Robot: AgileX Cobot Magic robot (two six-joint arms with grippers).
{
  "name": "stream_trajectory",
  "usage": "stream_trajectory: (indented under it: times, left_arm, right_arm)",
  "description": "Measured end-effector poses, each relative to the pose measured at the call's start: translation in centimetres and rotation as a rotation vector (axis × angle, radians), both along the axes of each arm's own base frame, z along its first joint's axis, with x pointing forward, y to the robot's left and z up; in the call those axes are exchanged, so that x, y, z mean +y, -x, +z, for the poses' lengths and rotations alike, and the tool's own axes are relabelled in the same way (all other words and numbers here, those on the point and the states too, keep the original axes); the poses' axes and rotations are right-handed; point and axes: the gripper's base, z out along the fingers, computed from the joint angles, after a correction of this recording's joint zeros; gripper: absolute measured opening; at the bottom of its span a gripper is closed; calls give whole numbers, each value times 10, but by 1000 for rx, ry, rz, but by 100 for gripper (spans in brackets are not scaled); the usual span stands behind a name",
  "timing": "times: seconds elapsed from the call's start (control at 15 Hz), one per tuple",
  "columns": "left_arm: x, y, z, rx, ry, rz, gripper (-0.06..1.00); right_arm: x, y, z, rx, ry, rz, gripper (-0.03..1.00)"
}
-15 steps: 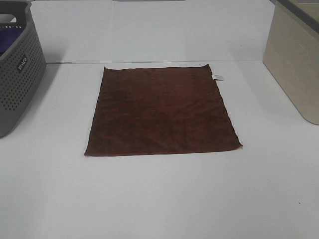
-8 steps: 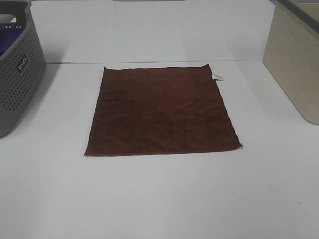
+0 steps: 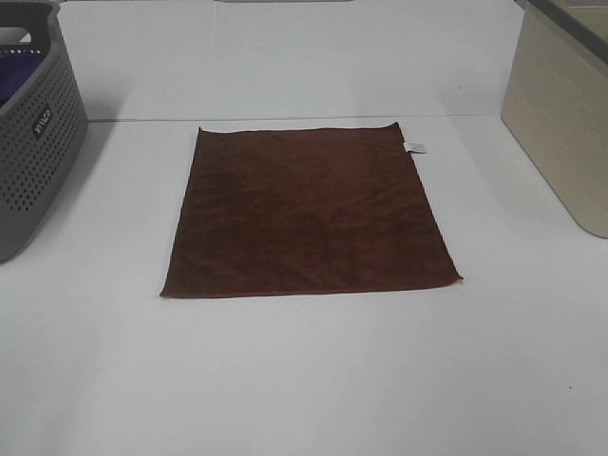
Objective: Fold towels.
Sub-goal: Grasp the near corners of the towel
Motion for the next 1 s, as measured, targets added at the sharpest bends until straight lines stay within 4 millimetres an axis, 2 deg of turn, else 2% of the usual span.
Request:
stream_trajectory:
  times: [0.13, 0.27, 0.4, 0.47, 0.67, 0.73, 1.0]
  left_arm:
    - [-1, -19, 12, -62, 22, 8, 77]
    - [-2, -49, 18, -57, 56, 15, 77]
    - [-4, -77, 16, -8, 106, 19, 77]
    - [-6, -97, 12, 36, 151, 27, 76]
    - [-11, -157, -18, 254, 285, 77, 76]
    - [-13, -175, -34, 354, 315, 98, 76]
    - [-18, -223, -97, 671, 353, 168, 76]
  right_arm:
    - [-1, -19, 12, -67, -10, -12, 76]
    - [-1, -46, 22, -105, -26, -21, 76]
    - [1, -67, 26, -103, -68, -21, 76]
    - [3, -84, 25, -75, -111, -21, 76]
    - [7, -137, 6, 131, -220, -44, 76]
    - [8, -154, -1, 215, -232, -52, 76]
    - [13, -218, -38, 530, -231, -20, 76]
